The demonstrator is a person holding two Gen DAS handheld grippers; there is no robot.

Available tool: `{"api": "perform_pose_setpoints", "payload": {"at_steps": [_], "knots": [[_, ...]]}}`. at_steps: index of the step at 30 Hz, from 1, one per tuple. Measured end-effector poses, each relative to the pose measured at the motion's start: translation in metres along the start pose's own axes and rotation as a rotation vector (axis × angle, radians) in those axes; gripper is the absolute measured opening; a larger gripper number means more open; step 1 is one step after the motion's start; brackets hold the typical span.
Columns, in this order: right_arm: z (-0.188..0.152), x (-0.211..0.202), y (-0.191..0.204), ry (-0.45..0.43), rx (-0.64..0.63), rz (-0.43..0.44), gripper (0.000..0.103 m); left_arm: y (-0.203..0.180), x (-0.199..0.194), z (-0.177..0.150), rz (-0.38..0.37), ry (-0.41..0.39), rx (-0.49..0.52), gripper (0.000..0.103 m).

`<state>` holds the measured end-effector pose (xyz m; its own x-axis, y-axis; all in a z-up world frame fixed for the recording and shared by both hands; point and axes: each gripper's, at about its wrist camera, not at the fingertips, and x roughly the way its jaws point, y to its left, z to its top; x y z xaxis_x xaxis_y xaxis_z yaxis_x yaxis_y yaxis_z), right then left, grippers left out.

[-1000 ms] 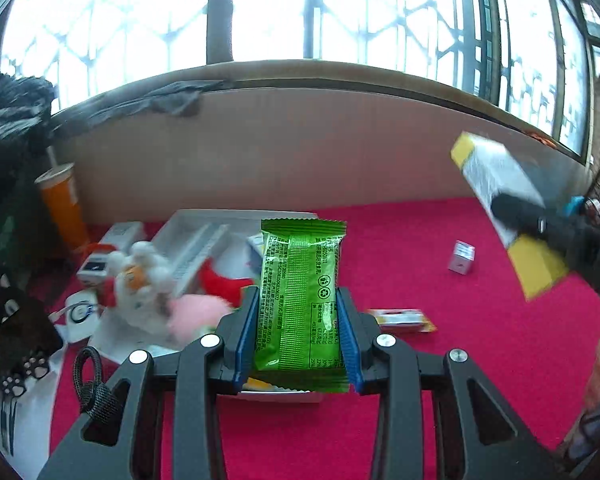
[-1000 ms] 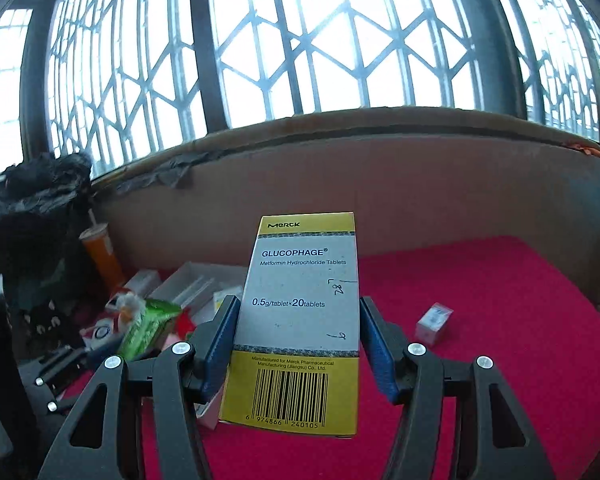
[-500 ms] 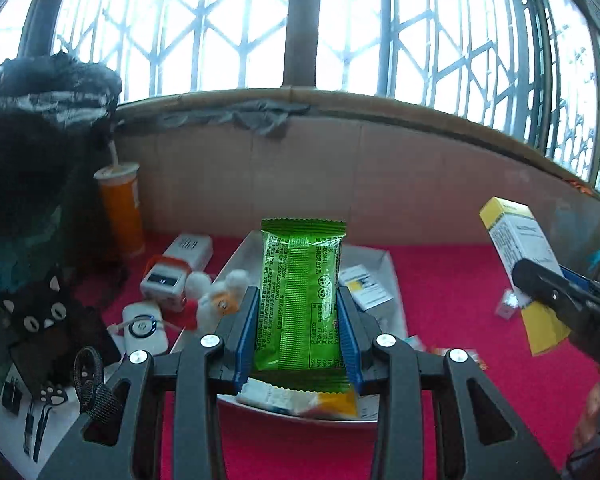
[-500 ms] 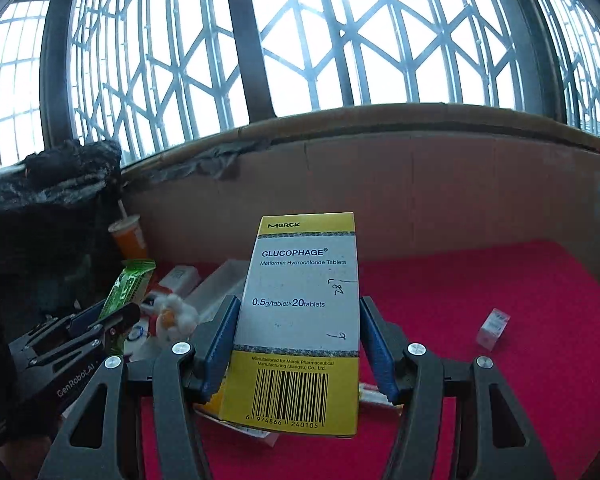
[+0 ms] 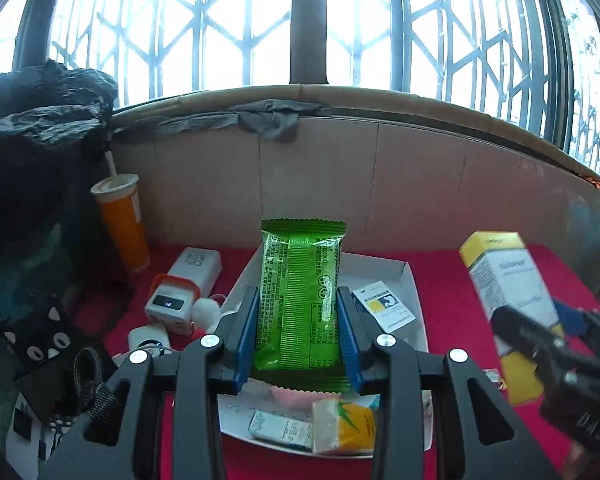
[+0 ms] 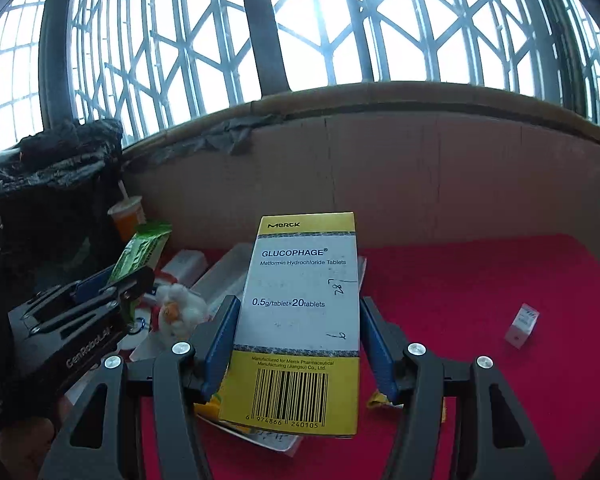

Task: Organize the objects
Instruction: 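Lift and carry the green snack bar to the tray while the right tool carries the Glucophage box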

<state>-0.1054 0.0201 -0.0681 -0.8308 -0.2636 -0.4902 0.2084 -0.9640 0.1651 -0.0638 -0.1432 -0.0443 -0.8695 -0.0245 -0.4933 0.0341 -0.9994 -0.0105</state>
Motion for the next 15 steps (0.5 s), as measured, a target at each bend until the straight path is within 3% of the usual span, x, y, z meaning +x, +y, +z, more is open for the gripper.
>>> {"api": "perform_pose_setpoints", "payload": {"at_steps": [4,10,15], "knots": [[0.020,0.004,0.010,-0.041,-0.012,-0.005,0.064,-0.002,0.006,0.018,0.024,-0.017,0.014,0.036],[0.020,0.030,0.022,0.010,-0.026,-0.022,0.064,-0.002,0.035,0.026,0.051,0.036,0.043,0.036],[0.028,0.041,0.027,0.018,-0.023,-0.032,0.064,-0.004,0.040,0.053,0.076,0.019,0.073,0.036]]}}
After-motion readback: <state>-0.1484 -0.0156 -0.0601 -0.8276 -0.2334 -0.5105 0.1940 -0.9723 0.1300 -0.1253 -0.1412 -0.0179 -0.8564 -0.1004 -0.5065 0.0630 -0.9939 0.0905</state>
